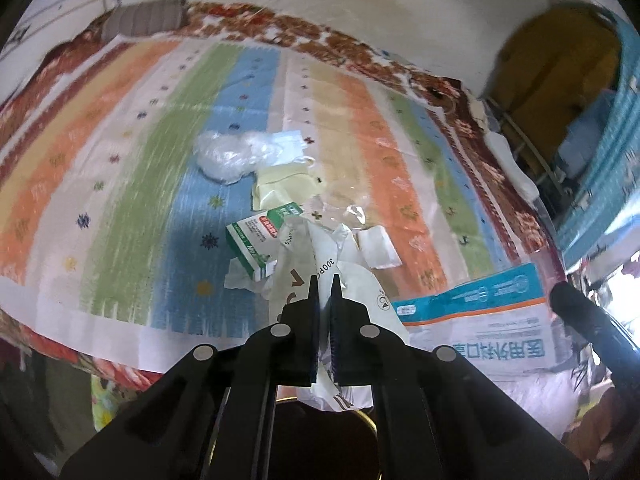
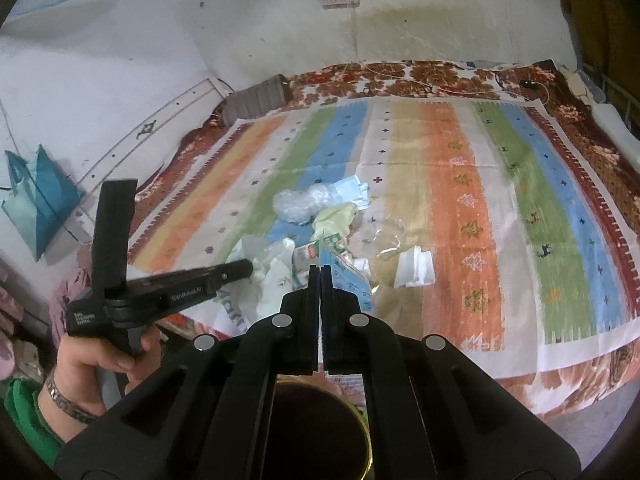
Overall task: Collect trash
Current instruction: 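Lift the blue-printed bag with right tool while left tool lifts the Natural bag, then open right tool over the bin while left tool drops the Natural bag in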
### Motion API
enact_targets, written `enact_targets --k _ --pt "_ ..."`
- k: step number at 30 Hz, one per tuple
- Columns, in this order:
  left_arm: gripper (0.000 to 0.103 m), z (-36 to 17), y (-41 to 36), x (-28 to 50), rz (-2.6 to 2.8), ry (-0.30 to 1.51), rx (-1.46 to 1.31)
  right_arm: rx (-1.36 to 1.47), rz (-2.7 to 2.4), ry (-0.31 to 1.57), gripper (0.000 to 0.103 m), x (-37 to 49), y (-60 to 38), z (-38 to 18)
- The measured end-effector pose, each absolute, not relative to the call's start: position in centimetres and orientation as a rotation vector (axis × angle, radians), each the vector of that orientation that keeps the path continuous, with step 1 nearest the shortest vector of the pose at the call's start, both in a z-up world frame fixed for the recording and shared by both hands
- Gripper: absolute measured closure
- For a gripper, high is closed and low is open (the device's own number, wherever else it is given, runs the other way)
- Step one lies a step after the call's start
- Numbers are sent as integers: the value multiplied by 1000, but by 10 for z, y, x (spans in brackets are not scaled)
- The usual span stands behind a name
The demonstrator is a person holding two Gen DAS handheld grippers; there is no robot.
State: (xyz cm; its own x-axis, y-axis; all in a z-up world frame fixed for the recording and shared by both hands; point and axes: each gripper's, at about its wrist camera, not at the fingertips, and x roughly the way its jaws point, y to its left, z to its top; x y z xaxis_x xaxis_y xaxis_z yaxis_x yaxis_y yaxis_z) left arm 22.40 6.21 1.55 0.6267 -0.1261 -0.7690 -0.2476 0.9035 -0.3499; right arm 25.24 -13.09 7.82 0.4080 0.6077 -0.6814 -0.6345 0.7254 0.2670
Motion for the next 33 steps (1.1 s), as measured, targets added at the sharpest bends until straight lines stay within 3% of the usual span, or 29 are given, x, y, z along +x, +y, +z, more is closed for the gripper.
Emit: enact_targets --k 18,33 --pt "100 16 39 162 21 902 -414 -55 806 847 103 186 -145 58" --pt "100 -10 26 115 30 959 -443 -123 801 959 103 141 -148 5"
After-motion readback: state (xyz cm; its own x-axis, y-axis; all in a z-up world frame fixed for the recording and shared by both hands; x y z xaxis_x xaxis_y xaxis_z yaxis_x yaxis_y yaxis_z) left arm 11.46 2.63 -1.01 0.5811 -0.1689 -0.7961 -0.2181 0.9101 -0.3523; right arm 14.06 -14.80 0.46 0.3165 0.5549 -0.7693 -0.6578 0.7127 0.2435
